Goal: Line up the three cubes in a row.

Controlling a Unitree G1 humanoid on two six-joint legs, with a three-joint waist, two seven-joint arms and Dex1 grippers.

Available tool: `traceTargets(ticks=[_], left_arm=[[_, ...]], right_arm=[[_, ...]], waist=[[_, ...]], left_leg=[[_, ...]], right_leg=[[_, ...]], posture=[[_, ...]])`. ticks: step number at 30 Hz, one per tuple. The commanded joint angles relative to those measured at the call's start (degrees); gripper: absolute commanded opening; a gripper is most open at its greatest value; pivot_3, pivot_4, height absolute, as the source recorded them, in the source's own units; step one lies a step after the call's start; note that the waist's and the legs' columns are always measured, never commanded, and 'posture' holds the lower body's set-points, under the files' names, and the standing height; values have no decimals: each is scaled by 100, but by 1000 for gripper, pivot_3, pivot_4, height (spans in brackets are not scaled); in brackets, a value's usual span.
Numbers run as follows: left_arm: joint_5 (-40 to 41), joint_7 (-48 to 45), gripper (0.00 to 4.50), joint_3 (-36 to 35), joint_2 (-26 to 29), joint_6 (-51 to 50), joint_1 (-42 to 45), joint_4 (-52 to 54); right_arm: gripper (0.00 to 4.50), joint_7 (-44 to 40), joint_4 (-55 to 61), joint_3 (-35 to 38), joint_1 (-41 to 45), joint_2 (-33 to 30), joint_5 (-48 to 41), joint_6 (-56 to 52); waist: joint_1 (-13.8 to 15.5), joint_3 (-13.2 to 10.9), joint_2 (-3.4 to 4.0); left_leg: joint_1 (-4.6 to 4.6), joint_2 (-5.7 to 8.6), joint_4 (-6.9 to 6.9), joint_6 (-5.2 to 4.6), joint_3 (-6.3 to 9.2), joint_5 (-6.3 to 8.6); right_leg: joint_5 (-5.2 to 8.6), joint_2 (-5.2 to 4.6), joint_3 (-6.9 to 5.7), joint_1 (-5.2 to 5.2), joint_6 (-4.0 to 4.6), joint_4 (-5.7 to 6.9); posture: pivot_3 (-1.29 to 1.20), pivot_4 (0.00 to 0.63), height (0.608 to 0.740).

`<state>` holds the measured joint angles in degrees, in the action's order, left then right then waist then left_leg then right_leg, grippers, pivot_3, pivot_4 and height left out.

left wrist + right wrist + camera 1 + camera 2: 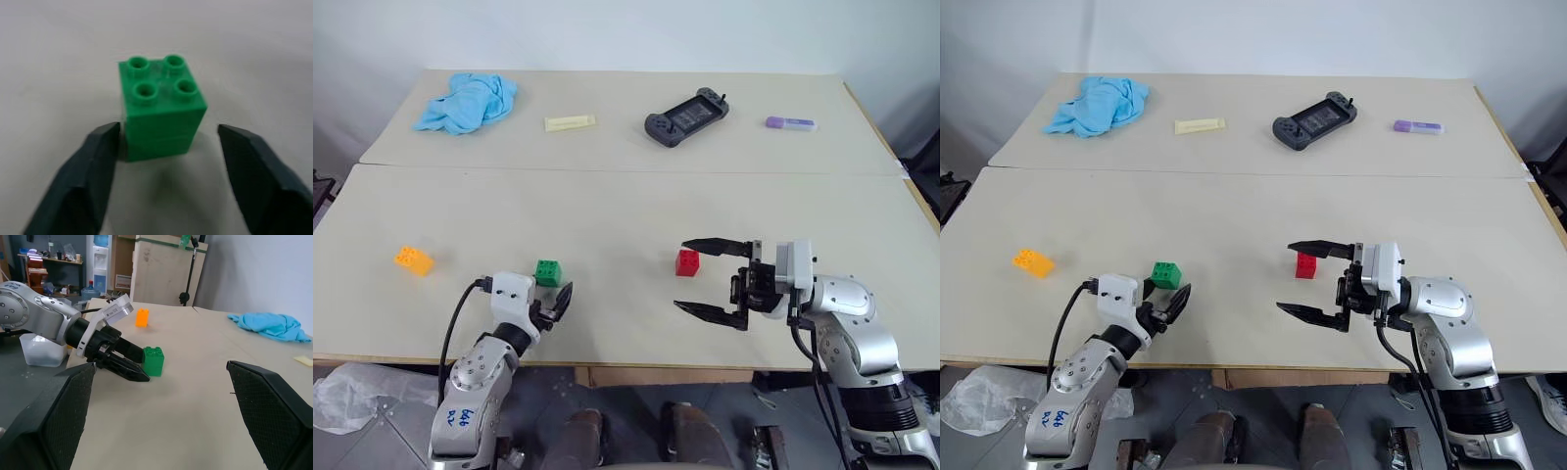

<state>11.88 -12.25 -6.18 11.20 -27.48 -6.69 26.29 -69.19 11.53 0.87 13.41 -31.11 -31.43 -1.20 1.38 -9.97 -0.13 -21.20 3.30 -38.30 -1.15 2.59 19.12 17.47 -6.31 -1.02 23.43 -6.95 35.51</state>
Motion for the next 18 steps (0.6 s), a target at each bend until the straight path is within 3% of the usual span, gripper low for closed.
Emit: traceTargets(ticks=[1, 3, 6, 10, 13, 15, 18], left_arm=[[86, -134, 2082, -10, 94, 99, -42, 179], [115, -198, 1486, -56, 162, 141, -34, 166], [530, -1400, 1463, -307, 773, 1060, 301, -133], [1109, -3839, 1463, -699, 2448, 1849, 1136, -1588], [1282, -5236, 1463, -274, 3107, 2032, 2350, -2456], [1155, -6020, 1463, 201, 3229, 2086, 3224, -3062], [692, -6720, 1463, 952, 2941, 2464, 4365, -4135]], right_arm=[[4500, 37, 167, 36, -38, -9, 28, 133], [4500, 50, 161, 50, -55, -18, 30, 155], [4500, 434, 362, 412, -162, -32, -376, -245], [4500, 77, 362, 842, -764, -636, -289, -164], [4500, -113, 368, 1031, -1189, -1000, -196, -123], [4500, -55, 365, 1198, -1398, -1053, -176, -58], [4500, 162, 331, 1412, -1575, -1001, -132, 34]], waist=[[0, 0, 0], [-1, 0, 0], [5, 0, 0], [33, 0, 1], [32, -2, 1], [17, -1, 0], [11, -1, 1]], left_leg=[[0, 0, 0, 0, 0, 0], [0, 0, 0, 0, 0, 0], [-1, -1, 0, 1, 1, -1], [-2, -1, 3, 7, 12, -3], [-2, 6, 2, 2, 10, -4], [-3, 7, 2, -2, 13, -4], [-2, 15, 2, -8, 5, -5]], right_leg=[[0, 0, 0, 0, 0, 1], [0, 0, 1, 0, 0, 1], [0, 0, 0, 1, 0, 0], [5, -3, -14, -1, 10, -2], [5, -7, -15, -5, 9, -4], [2, -8, -21, -9, 4, -9], [-4, -3, -36, -12, -7, 0]], posture=[[0, 150, 740], [0, 150, 740], [0, 150, 740], [0, 150, 740], [0, 150, 740], [0, 150, 740], [0, 150, 740]])
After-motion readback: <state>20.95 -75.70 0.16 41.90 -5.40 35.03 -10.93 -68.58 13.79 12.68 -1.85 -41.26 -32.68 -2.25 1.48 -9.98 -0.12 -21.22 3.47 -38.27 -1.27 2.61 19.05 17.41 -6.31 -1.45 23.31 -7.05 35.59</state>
